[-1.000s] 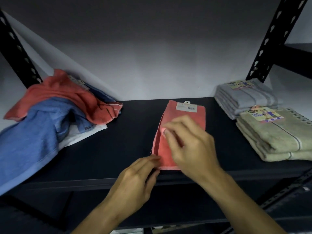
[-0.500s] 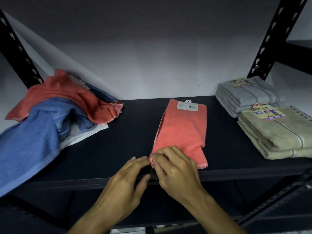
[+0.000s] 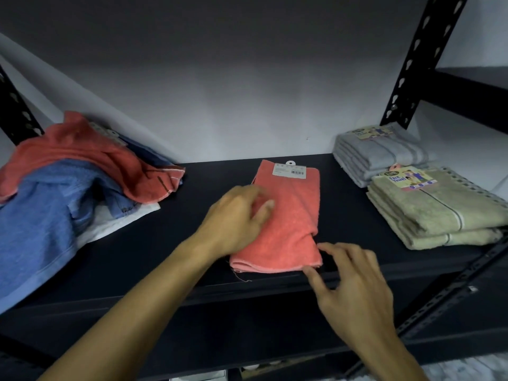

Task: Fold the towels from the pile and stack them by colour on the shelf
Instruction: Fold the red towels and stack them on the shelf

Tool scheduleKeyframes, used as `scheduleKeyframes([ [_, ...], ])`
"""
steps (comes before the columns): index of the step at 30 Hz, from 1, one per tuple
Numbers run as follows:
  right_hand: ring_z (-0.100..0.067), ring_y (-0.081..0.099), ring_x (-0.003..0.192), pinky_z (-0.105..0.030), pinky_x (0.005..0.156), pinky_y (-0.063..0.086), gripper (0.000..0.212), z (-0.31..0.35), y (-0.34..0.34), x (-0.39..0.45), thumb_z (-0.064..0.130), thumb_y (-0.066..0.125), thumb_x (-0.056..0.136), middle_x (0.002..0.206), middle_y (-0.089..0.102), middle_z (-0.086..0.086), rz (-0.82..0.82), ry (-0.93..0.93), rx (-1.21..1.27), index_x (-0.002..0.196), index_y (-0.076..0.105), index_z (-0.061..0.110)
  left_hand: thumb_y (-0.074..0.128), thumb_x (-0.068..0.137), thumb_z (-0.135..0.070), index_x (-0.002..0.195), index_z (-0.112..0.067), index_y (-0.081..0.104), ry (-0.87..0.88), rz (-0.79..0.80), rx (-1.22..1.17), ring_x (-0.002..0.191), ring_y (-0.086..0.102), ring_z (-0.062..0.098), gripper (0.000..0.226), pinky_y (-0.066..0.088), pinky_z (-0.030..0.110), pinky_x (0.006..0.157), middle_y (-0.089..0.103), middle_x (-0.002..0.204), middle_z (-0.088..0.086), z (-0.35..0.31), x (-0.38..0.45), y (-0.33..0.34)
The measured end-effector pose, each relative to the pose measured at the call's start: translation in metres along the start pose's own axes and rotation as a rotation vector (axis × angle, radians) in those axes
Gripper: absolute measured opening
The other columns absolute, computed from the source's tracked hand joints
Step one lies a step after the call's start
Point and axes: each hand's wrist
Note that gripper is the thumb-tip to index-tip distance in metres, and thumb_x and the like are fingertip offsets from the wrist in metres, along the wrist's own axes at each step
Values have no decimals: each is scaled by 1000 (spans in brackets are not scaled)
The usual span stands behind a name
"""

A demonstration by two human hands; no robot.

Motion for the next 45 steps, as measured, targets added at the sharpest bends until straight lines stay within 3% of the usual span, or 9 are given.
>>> scheduleKeyframes([
  [3, -22, 59, 91, -37, 74, 48, 40, -1, 2, 2, 33, 82, 73, 97, 66, 6, 60, -41, -27, 109, 70, 22, 35, 104, -46, 148, -22, 41, 110, 255, 43, 141, 37, 20, 50, 32, 40, 115, 41, 153, 2, -13, 53, 18],
  [7, -19, 61, 82, -37, 85, 43, 26, -2, 5, 7, 25, 79, 78, 87, 67, 8, 39, -56, -4, 102, 71, 20, 23, 106, -47, 155, -30, 26, 121, 499, 100, 151, 12, 16, 52, 7, 36, 122, 18, 164, -3, -10, 87, 39],
  [11, -15, 59, 76, -30, 89, 34, 9, -2, 1, 8, 26, 69, 82, 78, 65, 11, -30, -51, 16, 90, 70, 21, 15, 106, -48, 155, -33, 23, 91, 480, 173, 151, 1, 12, 52, -4, 36, 122, 8, 165, -6, 3, 91, 52],
  [23, -14, 55, 69, -33, 86, 38, 27, -15, -5, -12, 34, 50, 90, 72, 59, 11, -46, -109, -1, 86, 71, 18, 11, 106, -48, 156, -39, 18, 23, 416, 293, 151, 2, 11, 51, -3, 37, 122, 7, 165, -6, 6, 87, 50],
  [26, -15, 56, 76, -34, 82, 46, 32, -17, -8, -12, 37, 49, 91, 82, 61, 8, -2, -191, 2, 96, 72, 15, 15, 106, -47, 156, -35, 19, 17, 340, 244, 151, 9, 14, 52, 4, 37, 120, 13, 165, -5, 2, 79, 45],
  [31, -12, 45, 117, -22, 87, 44, 69, -29, -21, 4, 65, 52, 83, 131, 47, 5, 172, -279, 66, 133, 54, 18, 28, 105, -48, 152, -28, 34, 83, 156, 51, 147, 19, 12, 51, 18, 41, 121, 29, 160, -6, 3, 49, 8],
  [35, -14, 21, 143, -29, 107, 31, 95, -34, -13, 26, 74, 53, 73, 156, 23, 0, 350, -418, 8, 148, 33, 19, 47, 89, -64, 151, -38, 31, 258, 362, -10, 147, 18, 2, 69, 24, 42, 120, 24, 159, -17, 8, -14, -26],
  [39, -7, -9, 148, -29, 121, 2, 104, -29, 0, 41, 77, 45, 75, 162, -4, 3, 532, -534, -60, 155, 7, 23, 57, 86, -64, 156, -39, 7, 294, 493, 223, 145, -14, -9, 90, -3, 26, 122, -8, 162, -22, 17, -63, -21],
  [45, -15, 27, 144, -37, 115, 26, 71, -32, 14, 29, 60, 37, 92, 156, 30, -5, 412, -554, -100, 149, 34, 17, 31, 98, -67, 157, -32, -2, 261, 337, 375, 146, -17, -3, 77, -4, 36, 122, -10, 164, -14, 26, -86, 9],
])
Point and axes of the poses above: each hand's wrist, its own x-axis towards the middle knuckle, its own y-axis out of the palm, z = x × y
